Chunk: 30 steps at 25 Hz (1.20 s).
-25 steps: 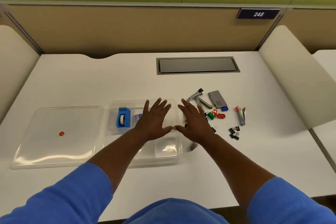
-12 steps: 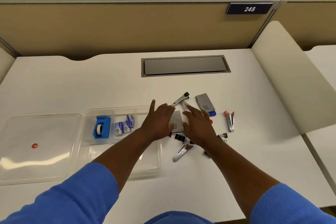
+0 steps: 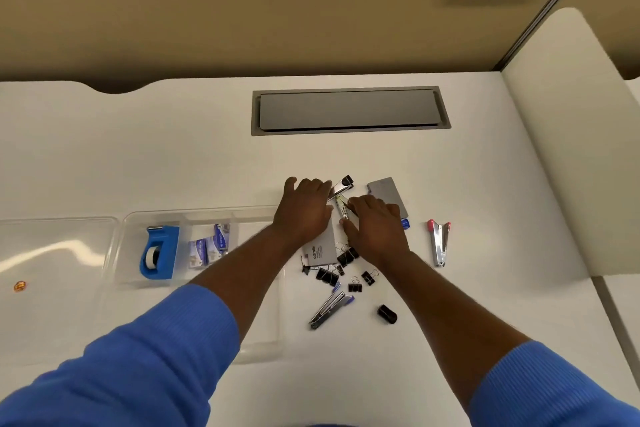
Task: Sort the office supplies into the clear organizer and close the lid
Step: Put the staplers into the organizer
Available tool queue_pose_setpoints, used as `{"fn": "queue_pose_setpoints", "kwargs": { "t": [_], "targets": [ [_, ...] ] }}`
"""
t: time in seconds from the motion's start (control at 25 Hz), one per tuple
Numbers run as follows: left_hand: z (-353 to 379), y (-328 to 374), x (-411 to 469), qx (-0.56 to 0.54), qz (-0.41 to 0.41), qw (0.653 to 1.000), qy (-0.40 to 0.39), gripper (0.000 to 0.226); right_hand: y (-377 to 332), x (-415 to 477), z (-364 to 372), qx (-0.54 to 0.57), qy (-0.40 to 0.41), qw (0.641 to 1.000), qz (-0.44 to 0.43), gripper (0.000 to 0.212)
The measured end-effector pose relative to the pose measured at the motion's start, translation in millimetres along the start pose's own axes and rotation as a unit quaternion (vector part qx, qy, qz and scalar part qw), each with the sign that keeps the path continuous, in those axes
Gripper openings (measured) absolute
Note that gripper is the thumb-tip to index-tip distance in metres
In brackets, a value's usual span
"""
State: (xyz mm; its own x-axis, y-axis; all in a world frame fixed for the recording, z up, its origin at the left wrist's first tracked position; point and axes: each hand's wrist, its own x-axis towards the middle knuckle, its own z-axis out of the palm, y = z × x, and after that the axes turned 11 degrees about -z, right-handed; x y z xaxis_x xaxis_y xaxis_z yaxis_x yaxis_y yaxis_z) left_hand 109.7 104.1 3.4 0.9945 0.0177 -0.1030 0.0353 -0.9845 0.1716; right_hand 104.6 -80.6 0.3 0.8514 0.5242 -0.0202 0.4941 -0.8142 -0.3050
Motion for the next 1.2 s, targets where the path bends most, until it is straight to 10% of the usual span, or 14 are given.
{"fn": "queue_pose_setpoints", "kwargs": {
  "t": [1.2],
  "targets": [
    [-13, 12, 5, 0.053, -0.025, 0.998, 0.018, 0.026, -10, -9, -25, -0.071, 0.013, 0.997, 0.019, 0.04]
  ]
}}
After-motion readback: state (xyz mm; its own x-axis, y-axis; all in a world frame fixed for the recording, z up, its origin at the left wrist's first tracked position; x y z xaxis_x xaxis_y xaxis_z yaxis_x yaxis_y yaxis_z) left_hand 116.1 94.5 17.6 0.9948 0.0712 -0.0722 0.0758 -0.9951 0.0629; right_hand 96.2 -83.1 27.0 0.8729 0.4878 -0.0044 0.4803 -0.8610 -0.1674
